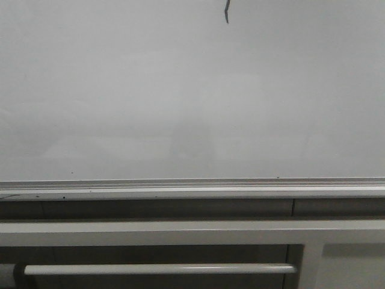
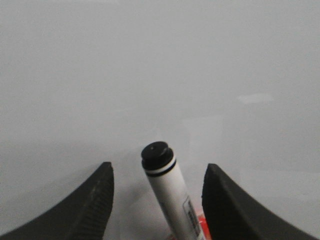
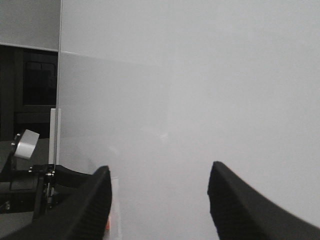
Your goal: Write number 1 on whiteboard
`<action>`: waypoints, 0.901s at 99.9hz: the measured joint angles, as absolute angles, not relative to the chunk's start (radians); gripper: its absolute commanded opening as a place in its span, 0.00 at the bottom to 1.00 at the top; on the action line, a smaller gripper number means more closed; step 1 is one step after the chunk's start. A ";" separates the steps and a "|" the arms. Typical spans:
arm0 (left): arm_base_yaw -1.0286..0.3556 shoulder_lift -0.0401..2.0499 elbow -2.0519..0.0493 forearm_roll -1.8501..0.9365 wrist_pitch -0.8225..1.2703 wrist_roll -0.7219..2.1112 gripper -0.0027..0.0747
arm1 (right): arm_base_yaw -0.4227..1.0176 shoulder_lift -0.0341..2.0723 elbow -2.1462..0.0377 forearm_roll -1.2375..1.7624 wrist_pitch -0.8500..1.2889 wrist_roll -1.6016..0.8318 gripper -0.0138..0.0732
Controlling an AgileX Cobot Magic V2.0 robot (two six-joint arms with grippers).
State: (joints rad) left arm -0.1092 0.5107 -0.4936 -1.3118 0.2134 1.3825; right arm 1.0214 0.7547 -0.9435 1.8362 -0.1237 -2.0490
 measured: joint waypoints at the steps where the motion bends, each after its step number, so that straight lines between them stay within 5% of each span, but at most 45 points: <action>1: -0.109 0.508 -0.494 -1.312 0.216 1.382 0.54 | 1.021 0.755 -0.943 1.836 -0.124 -2.049 0.60; 76: -0.109 0.255 -0.494 -1.311 0.318 1.382 0.53 | 1.021 0.617 -0.943 1.840 -0.205 -2.049 0.60; 90: -0.109 0.197 -0.494 -1.323 0.318 1.382 0.36 | 1.021 0.581 -0.943 1.843 -0.274 -2.049 0.45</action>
